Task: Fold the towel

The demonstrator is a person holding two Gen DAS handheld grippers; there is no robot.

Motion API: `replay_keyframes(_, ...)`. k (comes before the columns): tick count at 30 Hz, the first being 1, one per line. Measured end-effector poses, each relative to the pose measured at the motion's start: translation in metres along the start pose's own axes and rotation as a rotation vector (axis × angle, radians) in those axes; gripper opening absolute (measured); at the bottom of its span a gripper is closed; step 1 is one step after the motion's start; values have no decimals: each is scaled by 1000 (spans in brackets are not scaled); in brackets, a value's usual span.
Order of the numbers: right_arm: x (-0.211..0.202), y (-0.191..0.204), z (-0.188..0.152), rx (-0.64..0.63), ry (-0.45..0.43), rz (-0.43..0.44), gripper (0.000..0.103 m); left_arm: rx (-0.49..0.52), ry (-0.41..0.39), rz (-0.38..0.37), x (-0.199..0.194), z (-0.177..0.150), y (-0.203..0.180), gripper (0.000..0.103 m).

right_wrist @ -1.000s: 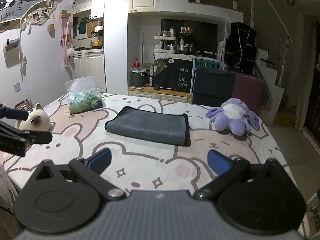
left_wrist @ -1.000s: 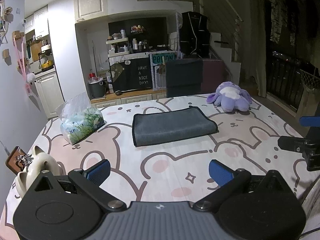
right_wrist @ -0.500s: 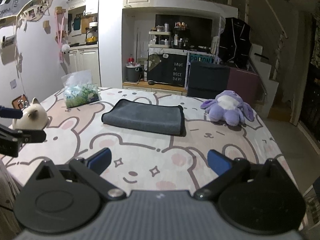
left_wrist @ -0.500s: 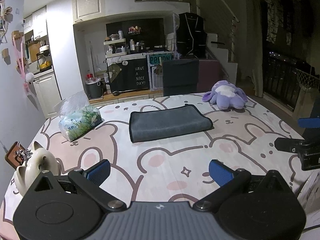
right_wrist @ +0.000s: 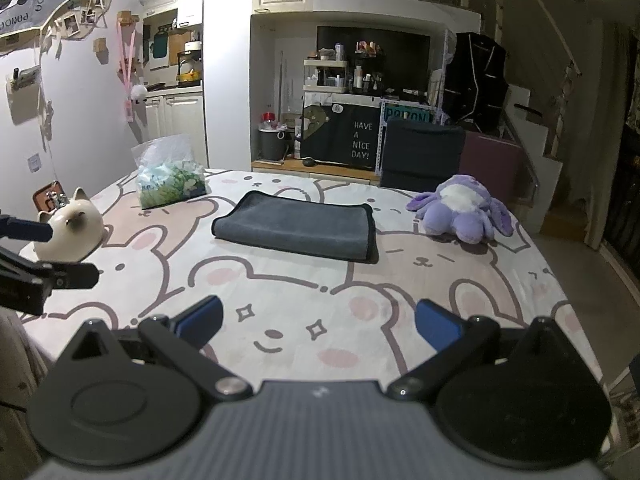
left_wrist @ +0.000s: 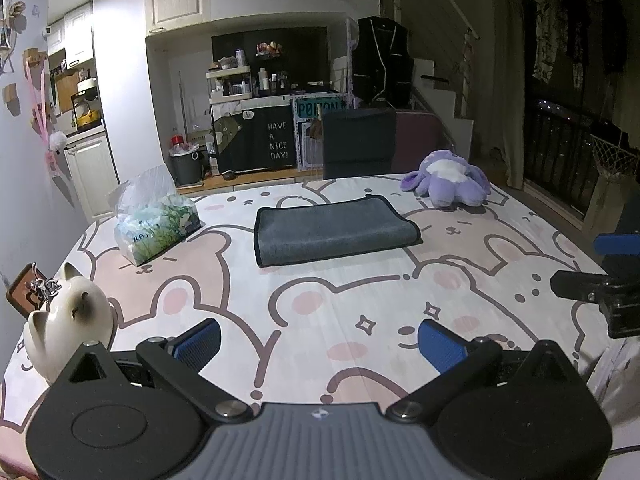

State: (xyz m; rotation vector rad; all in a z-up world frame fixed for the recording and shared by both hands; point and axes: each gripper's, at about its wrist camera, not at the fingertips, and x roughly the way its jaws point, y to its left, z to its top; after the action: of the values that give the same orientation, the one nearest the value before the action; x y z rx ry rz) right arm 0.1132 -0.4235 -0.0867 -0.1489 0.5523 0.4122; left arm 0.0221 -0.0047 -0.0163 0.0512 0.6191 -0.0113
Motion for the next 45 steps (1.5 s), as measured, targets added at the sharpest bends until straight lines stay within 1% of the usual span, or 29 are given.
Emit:
replay_keyframes(8,-6,3,-6,-10,-9,14,103,-2,2,-6,-1,-3,-2,103)
replay_keyframes(22,-3,-1,-10,17,11,27,103,-9,4,-6,-3,-11,-4,103)
replay_keyframes(45,-1,0,-12,27,13,54,103,-7,4,-9,-4,-11,-5,103)
